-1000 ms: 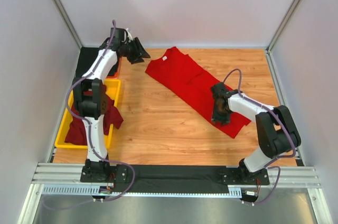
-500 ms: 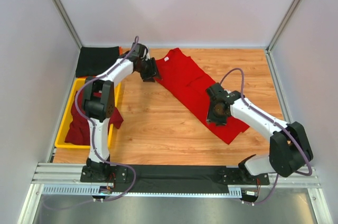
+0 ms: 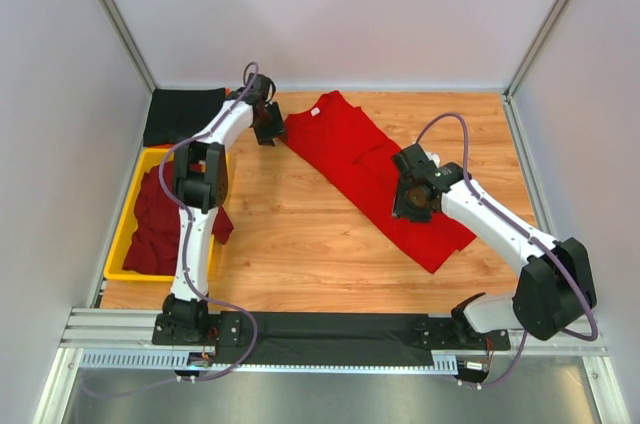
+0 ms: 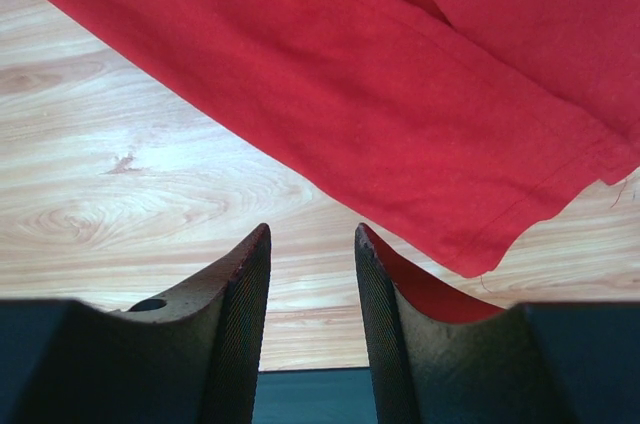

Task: Fold and stack the t-shirts
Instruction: Fold the tshirt

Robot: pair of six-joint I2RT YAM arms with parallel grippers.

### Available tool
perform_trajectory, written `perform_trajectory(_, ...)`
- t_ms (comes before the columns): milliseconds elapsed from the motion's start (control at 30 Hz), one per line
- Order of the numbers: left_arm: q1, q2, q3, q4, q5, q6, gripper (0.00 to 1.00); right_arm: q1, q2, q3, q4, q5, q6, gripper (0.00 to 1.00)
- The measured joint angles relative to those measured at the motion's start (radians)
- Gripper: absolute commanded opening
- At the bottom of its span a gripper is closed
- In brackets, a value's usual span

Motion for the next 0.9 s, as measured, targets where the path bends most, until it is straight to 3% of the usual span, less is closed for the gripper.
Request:
perform_trajectory(100,0.006,0.014,0.019,0.003,-0.014,-0.001,0.5,0.0,0.008,0.021,-0.001,0.006,-0.016,0.41)
perform_trajectory(200,0.008,0.035,0.045,0.013,-0.026,-0.002,0.35,0.0,0.016,0.039,0.002,0.011,-0.026,0.41)
perform_trajectory(333,0.018,0.062,0.075,0.038,-0.023,-0.007,0.26,0.0,0.023,0.051,0.004,0.016,-0.037,0.41)
perform_trajectory(433,0.032,0.097,0.118,0.066,0.006,-0.013,0.13,0.0,0.031,0.065,0.004,0.02,-0.045,0.41)
perform_trajectory(567,0.062,0.136,0.162,0.129,0.06,-0.017,0.23,0.0,0.045,0.087,0.004,0.029,-0.057,0.41)
perform_trajectory(733,0.093,0.192,0.22,0.23,0.142,-0.028,0.24,-0.001,0.076,0.102,0.014,0.035,-0.068,0.41)
perform_trajectory(900,0.107,0.21,0.241,0.346,0.234,-0.053,0.48,-0.002,0.111,0.106,0.023,0.05,-0.091,0.41)
